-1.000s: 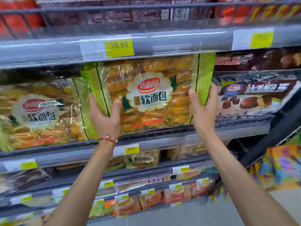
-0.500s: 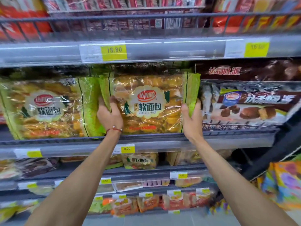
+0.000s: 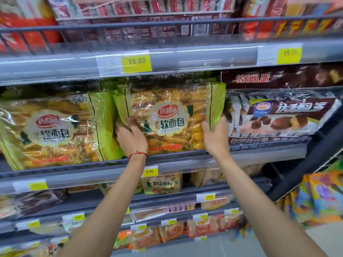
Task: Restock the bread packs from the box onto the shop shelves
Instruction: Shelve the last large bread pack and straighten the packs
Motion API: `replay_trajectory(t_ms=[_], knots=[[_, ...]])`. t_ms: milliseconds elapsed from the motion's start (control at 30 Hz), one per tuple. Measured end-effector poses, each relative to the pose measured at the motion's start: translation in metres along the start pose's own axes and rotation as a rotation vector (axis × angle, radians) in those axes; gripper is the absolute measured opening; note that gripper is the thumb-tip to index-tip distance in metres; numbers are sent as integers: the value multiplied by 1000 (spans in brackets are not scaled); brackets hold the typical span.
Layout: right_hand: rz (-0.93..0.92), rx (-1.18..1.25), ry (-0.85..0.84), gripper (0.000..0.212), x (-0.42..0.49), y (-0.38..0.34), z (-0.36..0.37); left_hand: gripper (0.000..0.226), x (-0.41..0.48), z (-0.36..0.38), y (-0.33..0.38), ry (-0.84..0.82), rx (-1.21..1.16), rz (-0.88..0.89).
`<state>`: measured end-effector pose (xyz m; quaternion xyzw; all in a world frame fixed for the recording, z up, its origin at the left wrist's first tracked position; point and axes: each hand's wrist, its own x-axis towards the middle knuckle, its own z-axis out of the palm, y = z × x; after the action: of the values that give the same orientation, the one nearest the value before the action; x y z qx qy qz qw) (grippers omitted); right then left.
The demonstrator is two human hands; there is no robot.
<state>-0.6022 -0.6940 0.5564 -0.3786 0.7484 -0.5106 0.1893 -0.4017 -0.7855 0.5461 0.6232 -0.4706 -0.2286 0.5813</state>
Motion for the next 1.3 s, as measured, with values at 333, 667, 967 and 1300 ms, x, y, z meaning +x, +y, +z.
replay_trajectory(t_ms=[333, 667, 967, 1300], knots=[[-680, -330, 232, 42, -26, -32, 14, 49, -24, -23, 33, -54, 432, 709], [-843, -692, 199, 54, 33, -63, 11, 41, 27, -13, 74, -184, 731, 949], [-727, -667, 316, 65, 44, -53, -5, 30, 33, -15, 59, -87, 628, 801], [-394, -81, 148, 87, -11, -10, -6, 73, -26, -24, 21, -151, 122, 441]])
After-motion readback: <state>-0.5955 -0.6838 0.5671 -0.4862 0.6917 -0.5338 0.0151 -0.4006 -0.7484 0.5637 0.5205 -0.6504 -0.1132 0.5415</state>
